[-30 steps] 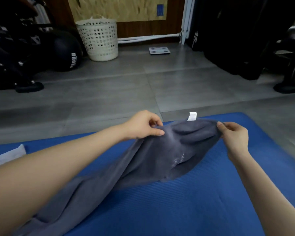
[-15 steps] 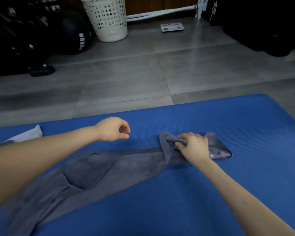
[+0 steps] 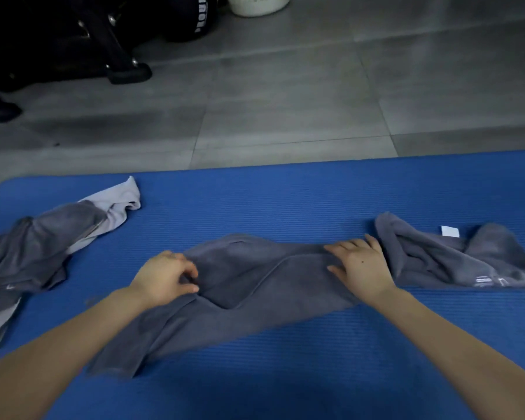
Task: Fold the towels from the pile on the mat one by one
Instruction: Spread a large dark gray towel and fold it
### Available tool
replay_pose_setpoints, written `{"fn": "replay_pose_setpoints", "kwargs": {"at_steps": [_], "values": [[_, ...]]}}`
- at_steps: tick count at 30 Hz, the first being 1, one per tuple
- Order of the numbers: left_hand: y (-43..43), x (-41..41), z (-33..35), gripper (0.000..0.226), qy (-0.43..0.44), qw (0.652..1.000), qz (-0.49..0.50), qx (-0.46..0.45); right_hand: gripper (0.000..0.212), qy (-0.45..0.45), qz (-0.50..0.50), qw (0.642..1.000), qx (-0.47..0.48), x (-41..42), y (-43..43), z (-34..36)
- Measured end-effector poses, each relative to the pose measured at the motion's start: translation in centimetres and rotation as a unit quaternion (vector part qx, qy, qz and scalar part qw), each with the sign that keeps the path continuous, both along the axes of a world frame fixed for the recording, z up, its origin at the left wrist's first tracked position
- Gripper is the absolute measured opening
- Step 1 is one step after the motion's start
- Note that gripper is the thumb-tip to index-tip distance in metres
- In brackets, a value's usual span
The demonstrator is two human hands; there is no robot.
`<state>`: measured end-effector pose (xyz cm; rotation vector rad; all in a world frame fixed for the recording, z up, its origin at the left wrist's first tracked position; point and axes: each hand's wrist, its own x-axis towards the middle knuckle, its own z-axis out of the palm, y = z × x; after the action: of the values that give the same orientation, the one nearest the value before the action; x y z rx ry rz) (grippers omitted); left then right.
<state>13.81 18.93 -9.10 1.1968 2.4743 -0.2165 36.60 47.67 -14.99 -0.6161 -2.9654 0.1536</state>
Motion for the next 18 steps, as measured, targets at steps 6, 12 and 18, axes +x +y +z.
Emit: {"fn": "replay_pose_setpoints", "kwargs": {"at_steps": [6, 12, 18], "values": [[-2.7, -1.9, -3.5, 0.041, 0.023, 0.994, -0.099, -0.04, 0.03, -0.046, 0.01, 0.997, 0.054, -2.1, -0.7, -2.1], [-3.0, -2.3, -4.9, 0.023, 0.043, 0.985, -0.17, 0.004, 0.023, 0.006, 0.005, 0.999, 0.031, -2.0, -0.2, -1.0], [-1.3, -3.2, -0.8, 0.009, 0.027, 0.988, -0.057, 0.139, 0.014, 0.123, -0.085, 0.979, -0.14, -1.4, 1.6, 3.7]]}}
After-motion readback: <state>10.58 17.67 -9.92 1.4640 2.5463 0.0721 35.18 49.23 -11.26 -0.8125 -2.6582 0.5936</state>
